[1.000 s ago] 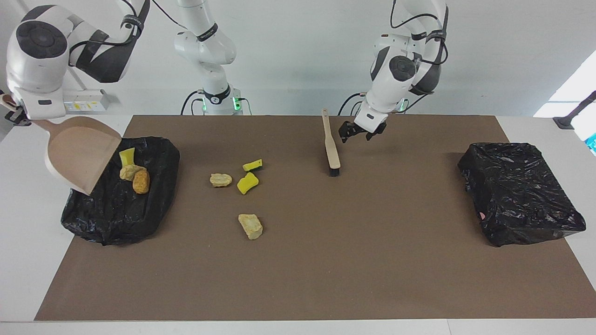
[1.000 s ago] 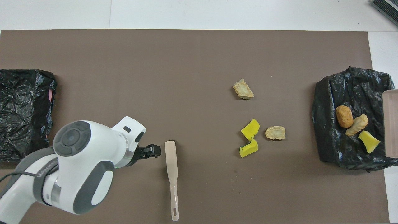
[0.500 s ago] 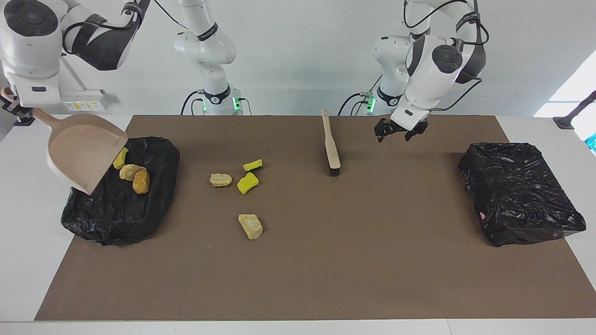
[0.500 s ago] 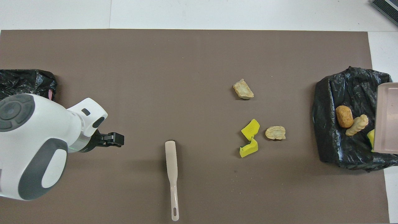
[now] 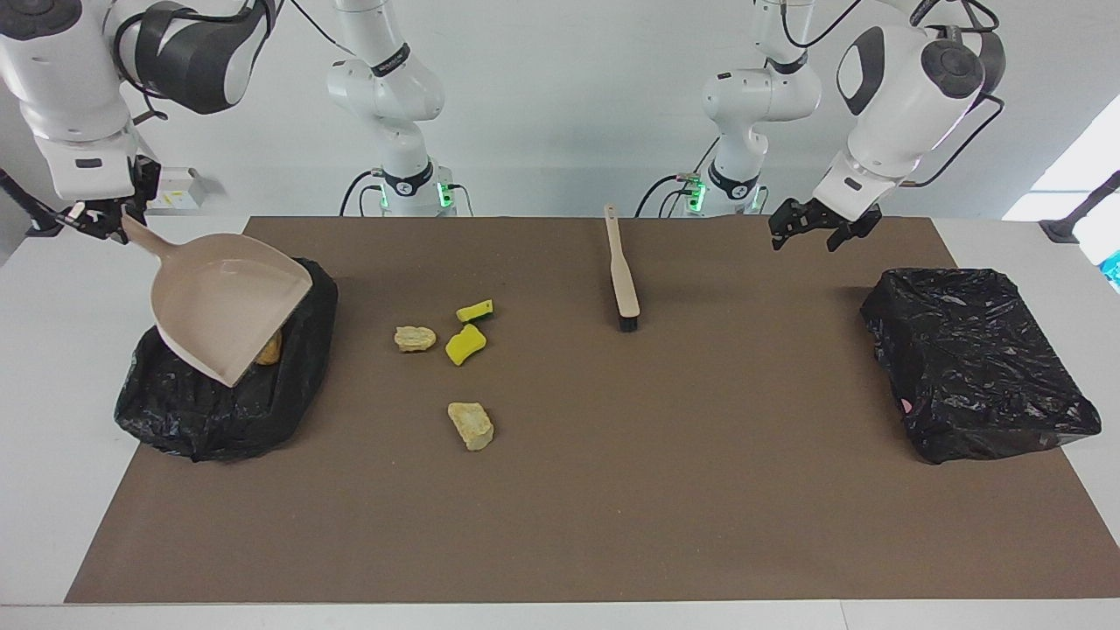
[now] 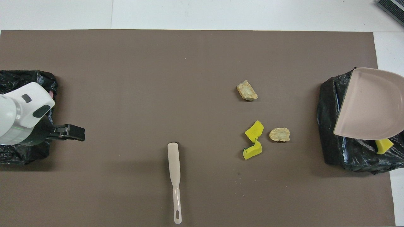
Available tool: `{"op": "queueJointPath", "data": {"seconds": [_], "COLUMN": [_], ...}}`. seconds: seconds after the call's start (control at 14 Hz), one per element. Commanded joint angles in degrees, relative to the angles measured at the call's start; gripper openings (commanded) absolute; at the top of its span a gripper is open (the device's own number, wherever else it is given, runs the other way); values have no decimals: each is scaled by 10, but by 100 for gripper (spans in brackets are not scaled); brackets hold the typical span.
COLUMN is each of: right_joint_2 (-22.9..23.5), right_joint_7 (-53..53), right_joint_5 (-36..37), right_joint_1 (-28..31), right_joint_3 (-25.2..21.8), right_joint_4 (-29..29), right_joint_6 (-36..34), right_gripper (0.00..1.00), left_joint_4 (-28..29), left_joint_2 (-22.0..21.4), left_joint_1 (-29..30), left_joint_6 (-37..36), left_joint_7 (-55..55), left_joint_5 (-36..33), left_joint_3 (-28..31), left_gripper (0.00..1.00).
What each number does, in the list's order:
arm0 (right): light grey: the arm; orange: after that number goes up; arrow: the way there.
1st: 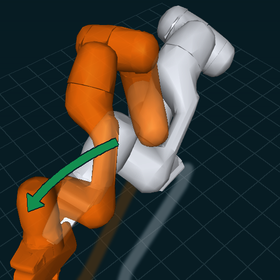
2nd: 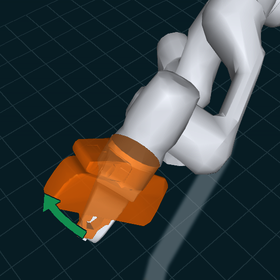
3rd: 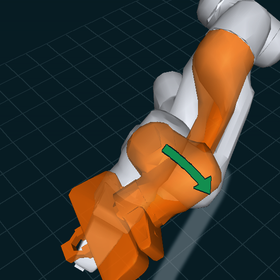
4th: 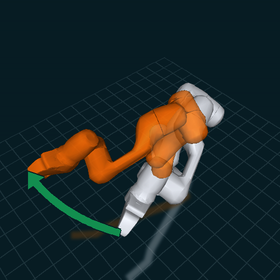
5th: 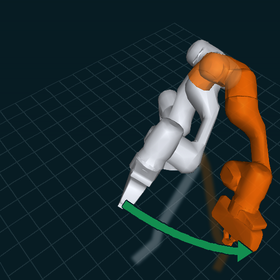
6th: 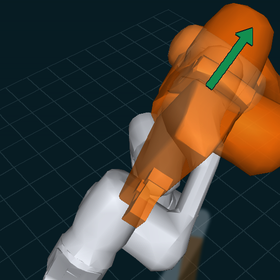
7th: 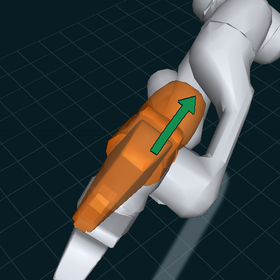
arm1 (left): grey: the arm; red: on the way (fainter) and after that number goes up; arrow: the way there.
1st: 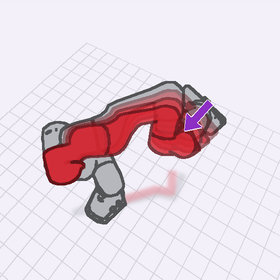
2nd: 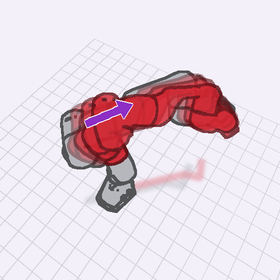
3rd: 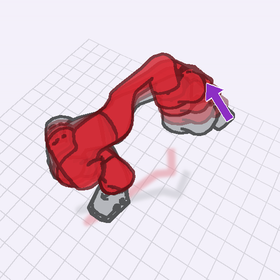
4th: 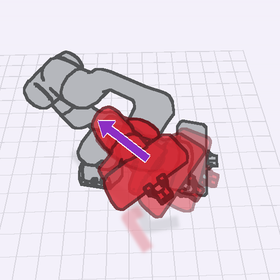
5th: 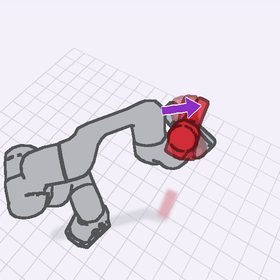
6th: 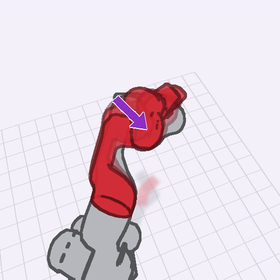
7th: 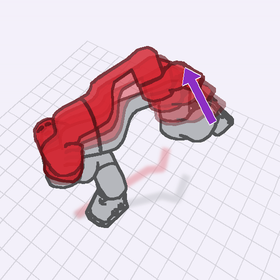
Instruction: Sweep and dump trash in bin
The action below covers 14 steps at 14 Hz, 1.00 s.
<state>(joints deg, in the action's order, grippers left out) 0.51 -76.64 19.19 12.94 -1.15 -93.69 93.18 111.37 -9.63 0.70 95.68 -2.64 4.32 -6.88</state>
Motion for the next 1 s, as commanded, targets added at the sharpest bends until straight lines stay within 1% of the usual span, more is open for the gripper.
{"op": "queueJointPath", "data": {"seconds": [0.0,0.07,0.21,0.29,0.43,0.5,0.57,0.71,0.93], "right_joint_2": [-22,-22,-17,-16,-8,2,12,36,70], "right_joint_7": [158,235,352,425,542,599,648,726,830], "right_joint_5": [-60,-71,-113,-134,-161,-186,-207,-215,-232], "right_joint_1": [-25,-39,-71,-88,-132,-149,-169,-213,-273], "right_joint_3": [11,12,12,12,13,13,12,13,13], "right_joint_4": [-21,-22,-24,-25,-24,-24,-24,-21,-19], "right_joint_6": [-35,-41,-44,-43,-35,-25,3,50,115], "right_gripper": [0,0,0,0,0,0,0,0,0], "left_joint_4": [-71,-115,-204,-220,-218,-213,-199,-173,-172], "left_joint_2": [44,70,120,128,126,124,118,103,99], "left_joint_1": [8,9,9,9,7,6,6,5,7], "left_joint_6": [-33,-50,-98,-99,-94,-93,-94,-87,-62], "left_joint_7": [10,10,9,9,9,9,8,9,6], "left_joint_5": [-40,-40,-41,-40,-39,-38,-39,-39,-39], "left_joint_3": [-7,-7,-7,-7,-7,-7,-7,-7,-7], "left_gripper": [100,100,100,100,100,100,100,100,100]}}
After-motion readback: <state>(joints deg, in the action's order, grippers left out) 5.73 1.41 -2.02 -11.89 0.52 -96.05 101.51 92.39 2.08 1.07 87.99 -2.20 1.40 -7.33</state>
